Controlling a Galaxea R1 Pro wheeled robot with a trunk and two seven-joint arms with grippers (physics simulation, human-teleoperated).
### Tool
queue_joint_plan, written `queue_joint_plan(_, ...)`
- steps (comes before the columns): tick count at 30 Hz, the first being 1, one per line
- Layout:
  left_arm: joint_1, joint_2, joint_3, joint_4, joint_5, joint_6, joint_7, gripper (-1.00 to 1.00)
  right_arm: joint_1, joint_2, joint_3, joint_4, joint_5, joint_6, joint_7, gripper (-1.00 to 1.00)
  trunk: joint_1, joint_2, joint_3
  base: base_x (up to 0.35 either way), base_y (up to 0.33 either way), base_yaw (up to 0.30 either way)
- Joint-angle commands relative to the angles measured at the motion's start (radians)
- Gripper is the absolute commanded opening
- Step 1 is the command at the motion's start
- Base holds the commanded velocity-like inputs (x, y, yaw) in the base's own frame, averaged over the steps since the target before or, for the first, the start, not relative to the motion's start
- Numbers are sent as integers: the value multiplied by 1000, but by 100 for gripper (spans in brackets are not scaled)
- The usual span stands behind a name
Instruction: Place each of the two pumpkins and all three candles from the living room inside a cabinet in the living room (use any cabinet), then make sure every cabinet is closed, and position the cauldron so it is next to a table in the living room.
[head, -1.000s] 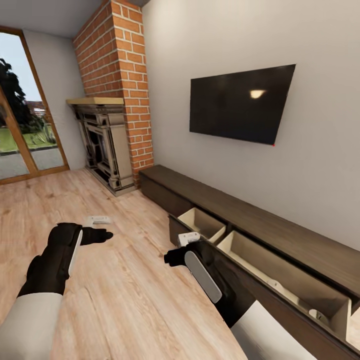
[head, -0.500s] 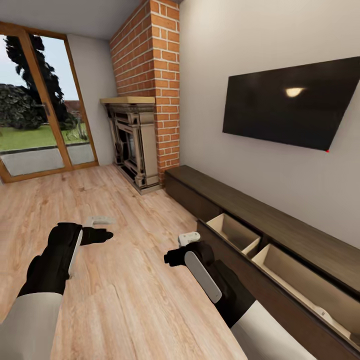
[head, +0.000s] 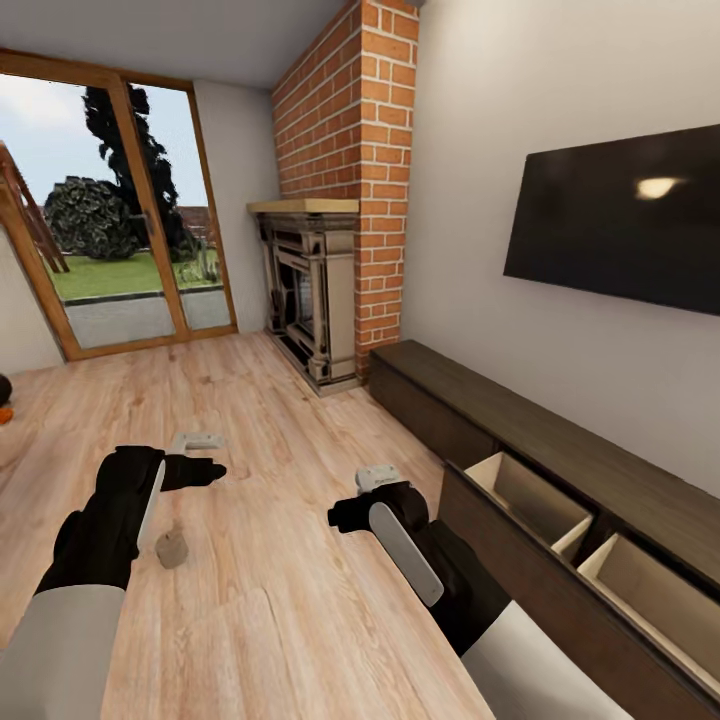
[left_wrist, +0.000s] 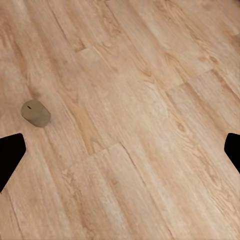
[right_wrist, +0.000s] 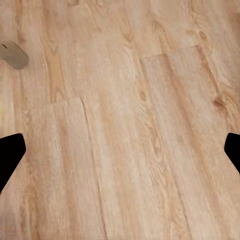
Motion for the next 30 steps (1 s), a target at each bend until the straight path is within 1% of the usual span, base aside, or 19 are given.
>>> queue_joint_plan(1,-1,0,1,2,-10,3,-10,100,-1,0,1,-1,-10,1,-10,100,1,0,0,328,36,149)
queue_joint_plan(7,-5,0,1,52,-9,3,-10,100,-1,0,1,-1,-10,1,-10,100,1,0,9,334,14,142)
queue_joint_plan(15,-6,0,1,76,-10,3,-11,100,-1,0,2,-1,-10,0,-10,100,1,0,21,337,2,135)
queue_joint_plan(17,-7,0,1,88,-10,3,-11,100,-1,0,9,-1,-10,0,-10,100,1,0,24,337,0,130)
queue_joint_plan(18,-8,1,2,113,-9,3,-11,100,-1,0,23,-1,-9,0,-10,100,1,0,25,327,9,128)
queue_joint_plan(20,-8,5,2,132,-9,3,-11,100,-1,0,32,-1,-9,-1,-10,100,1,0,28,307,41,128)
queue_joint_plan(21,-9,12,2,147,-7,3,-11,100,-1,0,37,-1,-9,-1,-10,100,1,0,30,260,106,127)
queue_joint_plan(24,-9,21,2,164,-5,3,-11,100,-1,0,42,-1,-9,-1,-10,100,1,0,34,219,159,127)
queue_joint_plan(30,-8,27,2,174,-4,3,-12,100,-1,0,45,-1,-9,-1,-10,100,1,0,43,152,215,128)
